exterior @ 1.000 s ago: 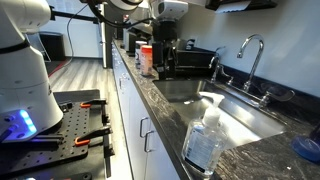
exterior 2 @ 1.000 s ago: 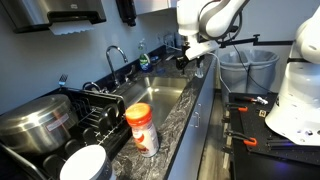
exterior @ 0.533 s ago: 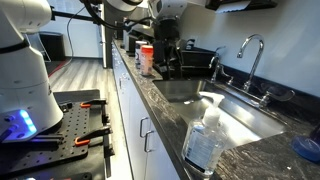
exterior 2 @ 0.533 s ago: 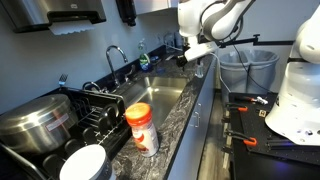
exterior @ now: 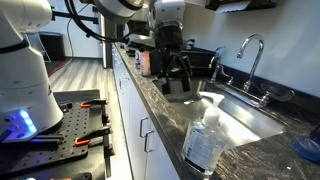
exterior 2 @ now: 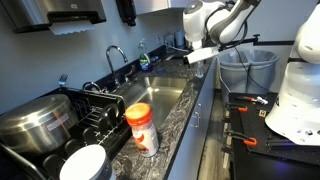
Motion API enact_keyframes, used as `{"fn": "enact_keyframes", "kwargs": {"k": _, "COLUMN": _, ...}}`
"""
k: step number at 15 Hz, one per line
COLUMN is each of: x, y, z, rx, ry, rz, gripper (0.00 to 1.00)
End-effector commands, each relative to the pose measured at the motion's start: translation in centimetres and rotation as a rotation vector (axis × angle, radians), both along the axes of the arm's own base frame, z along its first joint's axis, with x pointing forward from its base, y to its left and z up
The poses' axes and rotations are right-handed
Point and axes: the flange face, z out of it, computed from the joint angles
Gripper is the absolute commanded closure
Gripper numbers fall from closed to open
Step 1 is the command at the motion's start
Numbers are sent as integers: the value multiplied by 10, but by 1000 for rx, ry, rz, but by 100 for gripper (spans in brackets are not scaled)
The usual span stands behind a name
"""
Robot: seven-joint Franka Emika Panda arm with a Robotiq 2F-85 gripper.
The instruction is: Move the hand sanitizer backwards.
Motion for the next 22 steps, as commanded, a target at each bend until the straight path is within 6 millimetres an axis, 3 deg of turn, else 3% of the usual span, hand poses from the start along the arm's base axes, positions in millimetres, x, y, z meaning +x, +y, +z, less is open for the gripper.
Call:
{"fn": "enact_keyframes", "kwargs": {"k": 1, "x": -3, "y": -19, "z": -10, "rx": -23, "ry": -19, "rz": -54, "gripper": 0}}
{"fn": "enact_keyframes", "kwargs": {"k": 6, "x": -7, "y": -37, "z": -21, "rx": -68, "ry": -33, "rz": -80, "gripper": 0}}
{"fn": "enact_keyframes", "kwargs": {"k": 22, "x": 7, "y": -64, "z": -46, "rx": -146, "ry": -26, "rz": -85, "gripper": 0}}
